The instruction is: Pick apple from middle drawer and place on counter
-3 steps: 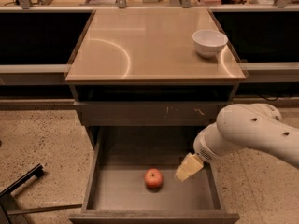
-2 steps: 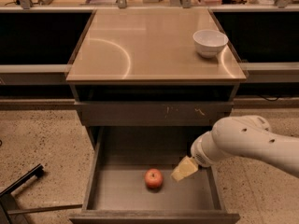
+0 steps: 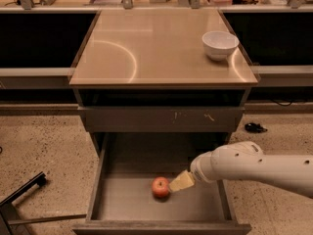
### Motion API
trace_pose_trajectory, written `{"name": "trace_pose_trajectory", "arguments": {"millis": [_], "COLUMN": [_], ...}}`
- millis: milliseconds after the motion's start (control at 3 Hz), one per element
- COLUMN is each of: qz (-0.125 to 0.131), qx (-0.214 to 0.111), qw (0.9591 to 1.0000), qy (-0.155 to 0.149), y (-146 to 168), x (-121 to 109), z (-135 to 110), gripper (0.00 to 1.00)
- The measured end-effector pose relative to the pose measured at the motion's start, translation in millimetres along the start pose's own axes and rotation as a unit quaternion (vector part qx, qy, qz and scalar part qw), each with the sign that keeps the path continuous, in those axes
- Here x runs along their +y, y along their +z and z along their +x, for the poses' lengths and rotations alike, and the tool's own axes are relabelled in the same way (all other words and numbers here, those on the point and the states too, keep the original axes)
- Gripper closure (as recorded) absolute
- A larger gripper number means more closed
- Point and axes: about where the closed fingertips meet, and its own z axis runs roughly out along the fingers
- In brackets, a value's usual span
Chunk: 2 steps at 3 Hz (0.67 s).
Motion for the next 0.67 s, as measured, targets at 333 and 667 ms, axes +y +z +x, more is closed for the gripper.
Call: {"name": "trace_pose_trajectory", "arguments": {"millis": [333,667], "qz": [-0.029,-0.029], "qx": [-0.006,-0.006], "qw": [0.9996,0.9996], "qy": [0.006,0.006], "y": [24.4,24.6], "x": [24.8,24.9], "z": [2.2,2.2], "gripper": [0.00,0.00]}}
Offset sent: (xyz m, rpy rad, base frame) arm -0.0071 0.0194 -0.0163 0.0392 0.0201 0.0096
